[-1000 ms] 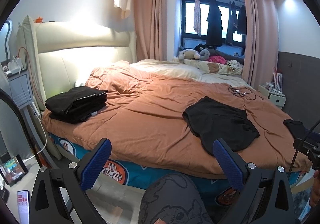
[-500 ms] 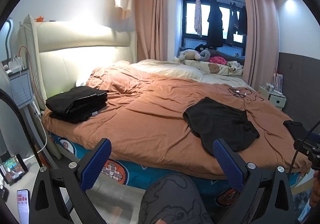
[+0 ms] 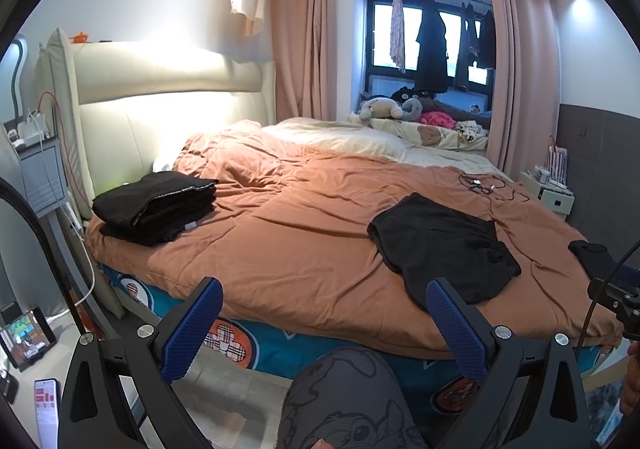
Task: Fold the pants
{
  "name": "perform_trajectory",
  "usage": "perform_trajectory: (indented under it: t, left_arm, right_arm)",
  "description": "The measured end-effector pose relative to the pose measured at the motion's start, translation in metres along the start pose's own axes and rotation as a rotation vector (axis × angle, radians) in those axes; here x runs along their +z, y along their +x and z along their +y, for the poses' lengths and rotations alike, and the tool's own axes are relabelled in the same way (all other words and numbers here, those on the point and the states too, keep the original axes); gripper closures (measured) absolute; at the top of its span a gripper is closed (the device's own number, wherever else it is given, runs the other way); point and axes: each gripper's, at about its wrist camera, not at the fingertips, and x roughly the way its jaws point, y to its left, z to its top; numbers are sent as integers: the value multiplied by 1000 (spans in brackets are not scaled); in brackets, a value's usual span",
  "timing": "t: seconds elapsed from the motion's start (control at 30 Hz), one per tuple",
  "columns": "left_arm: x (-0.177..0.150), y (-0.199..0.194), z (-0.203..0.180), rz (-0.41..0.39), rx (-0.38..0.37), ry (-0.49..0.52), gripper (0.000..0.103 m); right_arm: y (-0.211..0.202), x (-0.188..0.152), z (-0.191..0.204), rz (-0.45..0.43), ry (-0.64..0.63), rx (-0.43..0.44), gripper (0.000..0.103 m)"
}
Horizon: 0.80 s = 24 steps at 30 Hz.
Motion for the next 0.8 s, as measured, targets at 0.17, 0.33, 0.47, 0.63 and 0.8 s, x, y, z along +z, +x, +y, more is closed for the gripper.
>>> perform_trajectory:
  t: [0.17,0.33,0.47,0.63,0.8]
  left_arm:
    - [0,1,1,6,-5,-7,1]
    - [0,4,2,15,-19,-10,1]
    - [0,9,4,23,-34,-19,1]
    - [2,22,4,43,-73,-31,1]
    - [1,40,-6,64,-91,-7,1]
  right_arm:
    - [1,1,-2,6,3,3,0]
    - [1,3,-4,2,4,0,0]
    - [5,4,-6,-1,6,0,0]
    - [16,2,-13,13,19,2,0]
    - [35,4,-23,46,34,-2,0]
